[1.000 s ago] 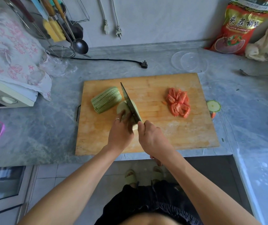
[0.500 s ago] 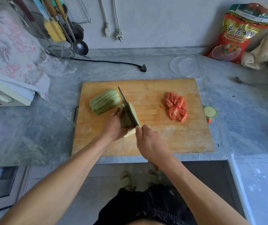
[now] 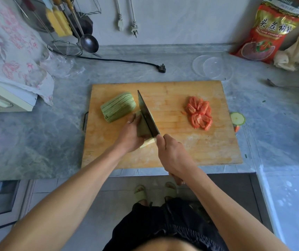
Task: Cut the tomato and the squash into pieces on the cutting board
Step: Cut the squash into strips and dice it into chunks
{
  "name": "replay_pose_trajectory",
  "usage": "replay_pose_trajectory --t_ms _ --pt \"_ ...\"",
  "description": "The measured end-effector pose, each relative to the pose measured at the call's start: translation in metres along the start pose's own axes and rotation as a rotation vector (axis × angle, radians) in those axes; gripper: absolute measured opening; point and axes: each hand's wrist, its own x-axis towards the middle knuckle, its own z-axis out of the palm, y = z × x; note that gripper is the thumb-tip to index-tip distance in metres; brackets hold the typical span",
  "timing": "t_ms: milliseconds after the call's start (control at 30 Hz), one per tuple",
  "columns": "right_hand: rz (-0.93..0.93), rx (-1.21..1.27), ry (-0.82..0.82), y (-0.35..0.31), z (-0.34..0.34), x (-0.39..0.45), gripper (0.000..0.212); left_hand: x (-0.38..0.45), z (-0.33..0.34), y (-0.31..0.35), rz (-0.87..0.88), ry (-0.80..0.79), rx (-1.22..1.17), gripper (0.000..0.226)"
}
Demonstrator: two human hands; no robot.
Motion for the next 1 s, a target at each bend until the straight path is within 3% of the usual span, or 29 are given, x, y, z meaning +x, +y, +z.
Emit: replay_pose_trajectory --t_ms 333,867,1000 --pt "0.061 0.058 0.037 0.009 0.022 0.023 0.040 -0.003 0.001 0.004 -0.021 -0.007 -0.078 0.092" --pt "0.032 -0.054 0.056 0.033 0.039 0.017 0.034 -0.001 0.004 0.005 -0.049 -0.043 -0.060 0.091" --pt "0.045 -0.026 0.047 0.032 0.036 0.012 0.039 -0.012 0.001 0.002 0.008 0.053 0.013 0.098"
